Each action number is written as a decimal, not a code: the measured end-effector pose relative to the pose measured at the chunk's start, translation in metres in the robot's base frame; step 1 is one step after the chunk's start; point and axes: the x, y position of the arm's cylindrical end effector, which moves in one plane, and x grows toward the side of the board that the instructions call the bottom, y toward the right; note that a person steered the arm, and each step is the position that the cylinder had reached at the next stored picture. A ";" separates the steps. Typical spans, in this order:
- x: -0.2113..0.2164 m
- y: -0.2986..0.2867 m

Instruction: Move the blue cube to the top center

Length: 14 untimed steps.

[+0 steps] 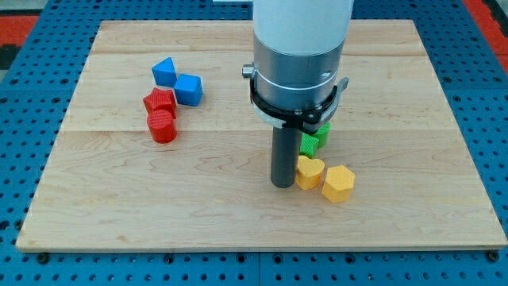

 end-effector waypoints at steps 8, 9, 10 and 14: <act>-0.150 -0.223; -0.143 -0.180; -0.146 -0.151; -0.241 -0.101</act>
